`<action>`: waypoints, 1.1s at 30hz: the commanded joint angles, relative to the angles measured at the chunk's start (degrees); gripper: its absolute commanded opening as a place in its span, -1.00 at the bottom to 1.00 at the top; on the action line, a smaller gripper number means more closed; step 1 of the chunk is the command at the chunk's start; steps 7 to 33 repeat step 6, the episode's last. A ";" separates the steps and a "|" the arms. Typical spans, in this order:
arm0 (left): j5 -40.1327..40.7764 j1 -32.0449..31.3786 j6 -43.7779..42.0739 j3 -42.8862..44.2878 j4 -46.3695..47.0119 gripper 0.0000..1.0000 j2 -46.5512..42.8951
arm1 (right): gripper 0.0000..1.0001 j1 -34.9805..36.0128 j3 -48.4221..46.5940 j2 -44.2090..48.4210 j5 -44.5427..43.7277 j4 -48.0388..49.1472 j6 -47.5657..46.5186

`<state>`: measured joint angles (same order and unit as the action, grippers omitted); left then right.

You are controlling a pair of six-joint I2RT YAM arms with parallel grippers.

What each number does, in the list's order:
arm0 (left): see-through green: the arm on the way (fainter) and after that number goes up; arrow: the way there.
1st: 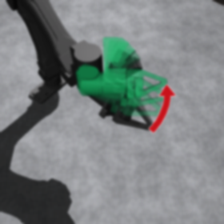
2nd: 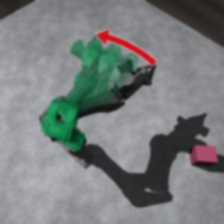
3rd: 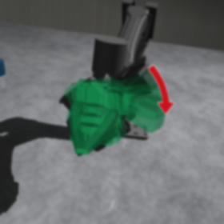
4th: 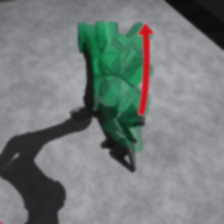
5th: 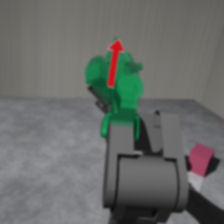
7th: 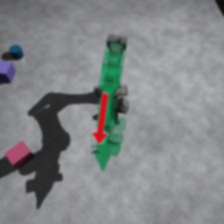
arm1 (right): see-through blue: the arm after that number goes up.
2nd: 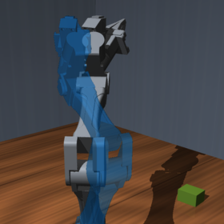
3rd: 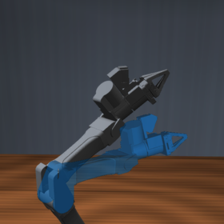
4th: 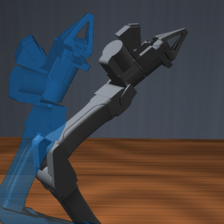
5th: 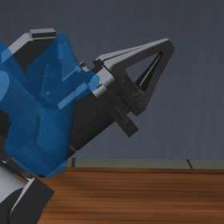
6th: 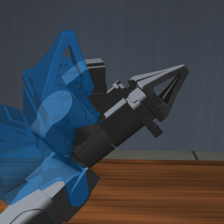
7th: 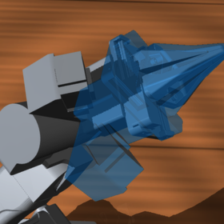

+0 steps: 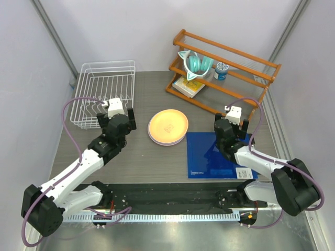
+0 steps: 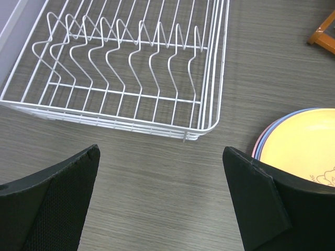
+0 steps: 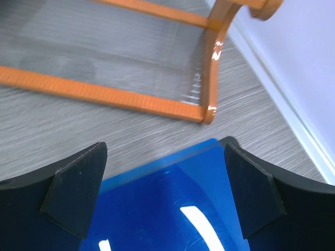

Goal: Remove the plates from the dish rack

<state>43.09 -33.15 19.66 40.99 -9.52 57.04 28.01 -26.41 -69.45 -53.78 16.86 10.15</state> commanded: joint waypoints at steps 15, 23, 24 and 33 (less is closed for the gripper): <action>2.27 -0.08 -1.82 -0.74 3.89 0.99 1.32 | 0.99 -0.06 2.32 -0.25 -8.09 10.20 -2.68; 2.27 -0.08 -1.82 -0.74 3.89 0.99 1.32 | 0.99 -0.06 2.32 -0.25 -8.09 10.20 -2.68; 2.27 -0.08 -1.82 -0.74 3.89 0.99 1.32 | 0.99 -0.06 2.32 -0.25 -8.09 10.20 -2.68; 2.27 -0.08 -1.82 -0.74 3.89 0.99 1.32 | 0.99 -0.06 2.32 -0.25 -8.09 10.20 -2.68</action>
